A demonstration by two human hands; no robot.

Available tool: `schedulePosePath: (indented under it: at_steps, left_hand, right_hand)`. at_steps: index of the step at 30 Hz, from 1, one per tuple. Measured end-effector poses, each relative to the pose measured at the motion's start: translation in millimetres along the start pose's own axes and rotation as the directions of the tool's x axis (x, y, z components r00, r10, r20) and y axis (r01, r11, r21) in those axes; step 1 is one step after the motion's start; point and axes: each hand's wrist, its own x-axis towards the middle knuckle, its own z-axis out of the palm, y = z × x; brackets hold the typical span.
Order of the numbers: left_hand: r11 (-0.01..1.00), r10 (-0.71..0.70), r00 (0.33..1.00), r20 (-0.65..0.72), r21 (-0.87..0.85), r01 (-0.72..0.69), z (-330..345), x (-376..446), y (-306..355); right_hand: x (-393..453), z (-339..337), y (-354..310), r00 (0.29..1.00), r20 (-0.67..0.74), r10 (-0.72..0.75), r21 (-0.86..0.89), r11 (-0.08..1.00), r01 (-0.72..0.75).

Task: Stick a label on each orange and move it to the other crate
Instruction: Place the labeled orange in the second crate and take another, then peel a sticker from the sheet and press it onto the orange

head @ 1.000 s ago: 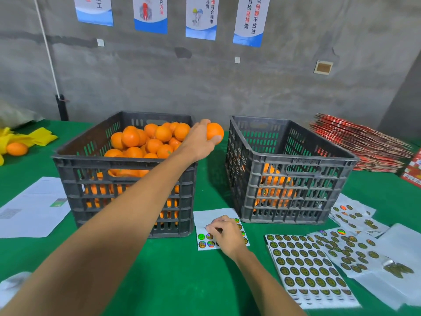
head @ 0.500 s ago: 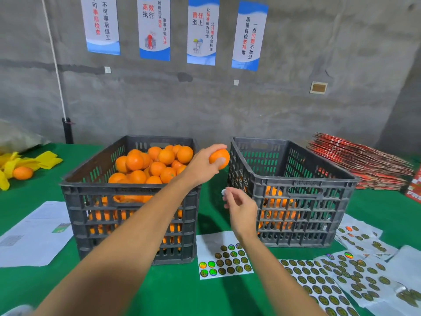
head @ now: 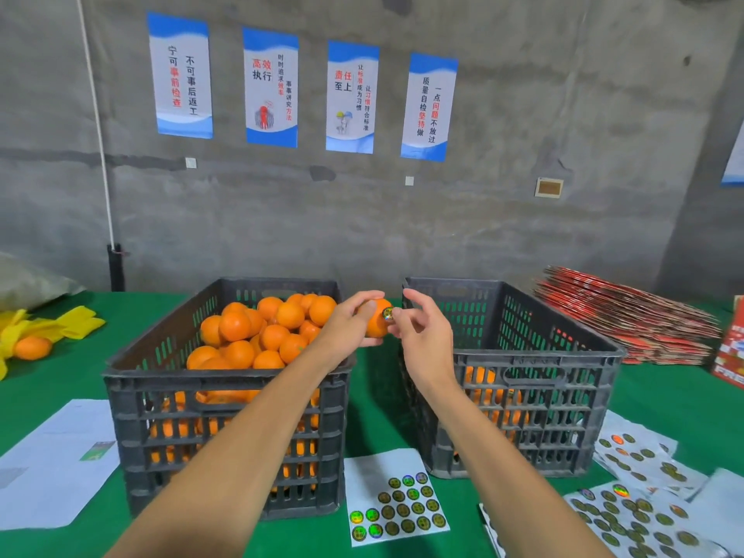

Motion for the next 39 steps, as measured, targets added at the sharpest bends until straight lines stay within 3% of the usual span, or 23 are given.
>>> schedulePosePath:
  at_steps: [12,15,18,20,23,26,28,31,33,36,39]
  left_hand:
    - [0.958,0.21,0.977,0.04,0.19,-0.213,-0.7,1.8,-9.7]
    - [0.91,0.259,0.965,0.045,0.323,-0.26,1.0,4.9,-14.3]
    - [0.88,0.278,0.959,0.055,0.386,-0.277,0.9,6.2,-16.8]
    - [0.907,0.266,0.963,0.044,0.326,-0.266,-0.4,7.2,-16.5]
    - [0.956,0.225,0.974,0.041,0.184,-0.228,-0.7,6.5,-14.9]
    - [0.956,0.199,0.978,0.067,0.206,-0.209,-0.9,5.3,-15.5]
    - [0.959,0.178,0.98,0.091,0.209,-0.193,0.8,6.2,-15.8]
    - [0.928,0.206,0.977,0.051,0.308,-0.212,-0.6,12.7,-18.2]
    - [0.914,0.192,0.98,-0.05,0.372,-0.16,-7.0,20.7,-22.8]
    - [0.885,0.1,0.977,-0.189,0.465,0.0,-22.9,35.3,-35.6]
    - [0.786,0.036,0.979,-0.199,0.611,0.095,-38.2,47.7,-47.2]
  right_hand:
    - [6.8,8.7,1.4,0.998,0.046,0.046,-0.317,0.948,-0.029]
    - [10.2,5.4,-2.6,0.991,0.065,0.115,-0.509,0.858,-0.067]
    - [13.1,2.2,-5.2,0.992,0.032,0.12,-0.722,0.689,-0.06]
    - [11.5,1.4,-3.0,0.988,0.072,0.134,-0.708,0.705,-0.044]
    - [10.3,-0.1,4.7,0.957,0.225,0.185,-0.397,0.914,-0.083]
    - [12.8,-5.8,14.8,0.935,0.296,0.197,-0.143,0.977,-0.161]
    - [14.8,-13.0,18.7,0.948,0.291,0.129,-0.202,0.977,-0.071]
    - [24.5,-33.6,26.7,0.972,0.23,0.045,-0.48,0.874,0.074]
    - [30.2,-50.4,31.7,0.984,0.169,0.06,-0.608,0.792,0.057]
    - [32.2,-65.6,35.3,0.995,0.066,0.073,-0.667,0.745,-0.011]
    - [36.6,-70.9,38.0,0.996,-0.009,0.087,-0.714,0.697,-0.067]
